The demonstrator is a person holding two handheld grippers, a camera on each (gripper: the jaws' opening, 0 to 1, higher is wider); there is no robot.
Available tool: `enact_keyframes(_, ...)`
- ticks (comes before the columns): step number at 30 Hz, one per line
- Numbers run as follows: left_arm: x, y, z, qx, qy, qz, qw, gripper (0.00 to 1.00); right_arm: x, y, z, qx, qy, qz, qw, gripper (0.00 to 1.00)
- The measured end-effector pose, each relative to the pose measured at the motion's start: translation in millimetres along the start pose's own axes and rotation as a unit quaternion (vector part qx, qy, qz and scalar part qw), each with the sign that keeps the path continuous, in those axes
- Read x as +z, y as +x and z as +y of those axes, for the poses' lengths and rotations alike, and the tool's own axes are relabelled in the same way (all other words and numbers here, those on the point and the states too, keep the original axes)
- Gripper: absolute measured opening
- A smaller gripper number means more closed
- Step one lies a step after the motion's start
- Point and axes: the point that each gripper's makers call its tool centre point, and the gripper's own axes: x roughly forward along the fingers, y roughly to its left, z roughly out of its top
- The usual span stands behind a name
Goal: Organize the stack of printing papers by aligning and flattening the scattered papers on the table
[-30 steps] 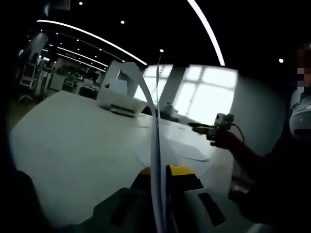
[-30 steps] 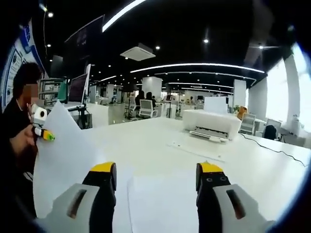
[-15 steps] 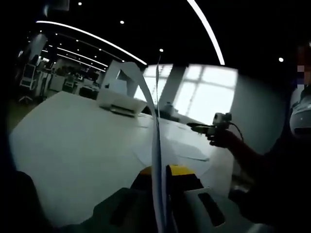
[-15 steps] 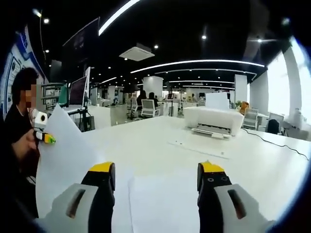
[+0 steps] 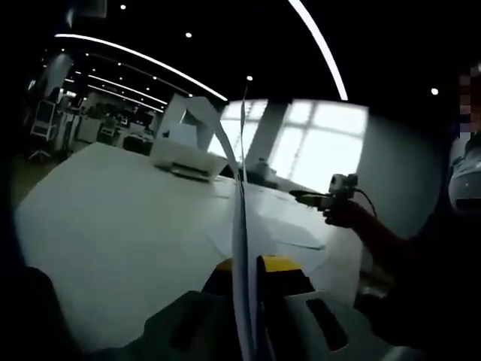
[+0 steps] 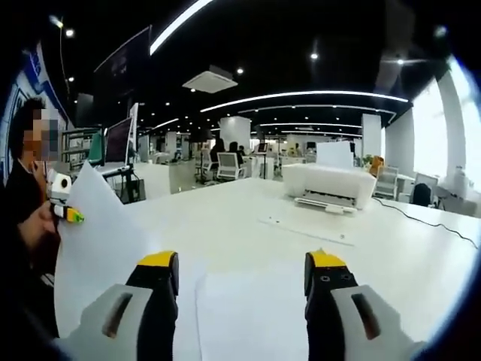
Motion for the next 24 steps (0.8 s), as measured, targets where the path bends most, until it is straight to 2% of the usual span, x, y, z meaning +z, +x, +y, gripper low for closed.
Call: enact_keyframes(24,1.6,-1,-1.3,0.005,0.013,0.003,0.9999,0.06,4.4,9,-13,-0.006,-0.009,0.017,0.9998,0.62)
